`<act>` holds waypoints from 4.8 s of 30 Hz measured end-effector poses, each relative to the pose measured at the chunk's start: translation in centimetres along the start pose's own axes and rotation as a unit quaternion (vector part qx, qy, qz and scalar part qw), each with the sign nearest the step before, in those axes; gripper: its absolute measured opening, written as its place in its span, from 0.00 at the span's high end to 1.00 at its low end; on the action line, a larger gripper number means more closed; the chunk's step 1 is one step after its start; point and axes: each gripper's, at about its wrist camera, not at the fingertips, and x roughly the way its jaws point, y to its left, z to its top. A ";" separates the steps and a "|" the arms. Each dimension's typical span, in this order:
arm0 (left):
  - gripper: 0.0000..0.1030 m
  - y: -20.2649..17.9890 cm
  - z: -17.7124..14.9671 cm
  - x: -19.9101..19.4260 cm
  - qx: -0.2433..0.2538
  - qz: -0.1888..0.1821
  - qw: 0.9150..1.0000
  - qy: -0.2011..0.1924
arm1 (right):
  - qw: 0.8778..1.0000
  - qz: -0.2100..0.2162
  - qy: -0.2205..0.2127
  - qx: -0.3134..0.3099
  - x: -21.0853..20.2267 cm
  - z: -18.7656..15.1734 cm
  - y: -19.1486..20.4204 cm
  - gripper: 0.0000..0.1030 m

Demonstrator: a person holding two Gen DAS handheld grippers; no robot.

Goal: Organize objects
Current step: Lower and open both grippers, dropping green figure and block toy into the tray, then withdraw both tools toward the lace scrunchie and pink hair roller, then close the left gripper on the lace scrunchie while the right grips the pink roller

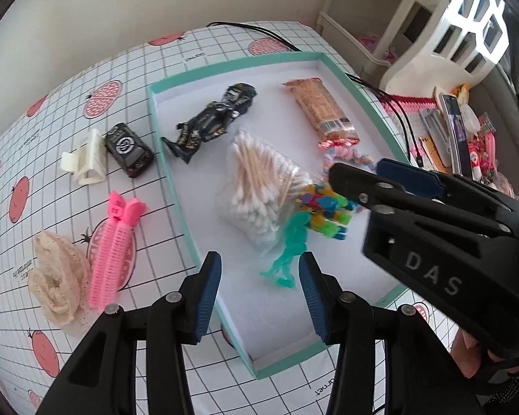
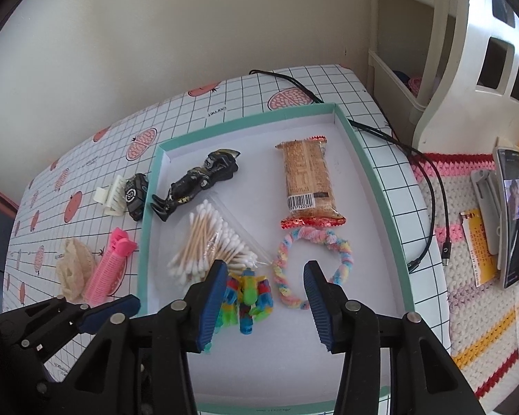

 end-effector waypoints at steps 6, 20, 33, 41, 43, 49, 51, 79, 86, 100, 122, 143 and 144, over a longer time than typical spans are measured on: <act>0.53 2.0 -0.3 -0.7 -0.035 0.019 0.999 -0.010 | 1.000 -0.004 0.004 0.000 0.4 -0.1 0.1 0.51; 0.39 6.2 -0.4 -2.2 -0.118 0.099 0.987 -0.049 | 1.000 -0.020 -0.003 -0.006 0.8 -0.2 0.3 0.30; 0.18 7.2 -0.4 -2.7 -0.136 0.118 0.981 -0.065 | 1.000 -0.006 -0.009 -0.011 0.9 -0.2 0.7 0.06; 0.05 8.0 -0.4 -3.1 -0.146 0.133 0.977 -0.077 | 1.000 -0.016 -0.007 -0.006 1.1 -0.3 0.5 0.00; 0.05 8.3 -0.4 -3.3 -0.150 0.138 0.976 -0.082 | 1.000 -0.018 -0.007 -0.007 1.2 -0.3 0.5 0.00; 0.05 9.0 -0.5 -3.9 -0.155 0.137 0.974 -0.097 | 0.999 -0.039 -0.008 -0.020 1.4 -0.4 1.0 0.00; 0.05 9.3 -0.6 -4.1 -0.155 0.143 0.972 -0.105 | 0.999 -0.035 -0.008 -0.014 1.4 -0.4 1.0 0.00; 0.04 22.6 -6.9 -7.3 -0.326 0.126 0.927 -0.138 | 0.994 0.081 -0.026 -0.071 2.2 -0.9 13.8 0.05; 0.05 23.3 -7.0 -5.6 -0.314 0.119 0.936 -0.102 | 0.995 0.056 0.006 -0.086 4.4 -1.7 15.8 0.20; 0.05 22.8 -6.7 -1.8 -0.298 0.104 0.948 -0.042 | 0.994 0.054 0.061 -0.078 7.9 -2.6 17.5 0.38; 0.27 23.0 -7.6 -0.9 -0.331 0.025 0.942 -0.046 | 0.991 0.083 0.063 -0.084 8.6 -2.7 18.6 0.54; 0.80 23.0 -7.8 -2.5 -0.339 -0.031 0.937 -0.080 | 0.987 0.129 0.056 -0.078 7.4 -2.4 18.3 0.76; 0.80 22.9 -7.7 -2.7 -0.338 -0.029 0.937 -0.083 | 0.987 0.131 0.056 -0.078 7.2 -2.4 18.2 0.77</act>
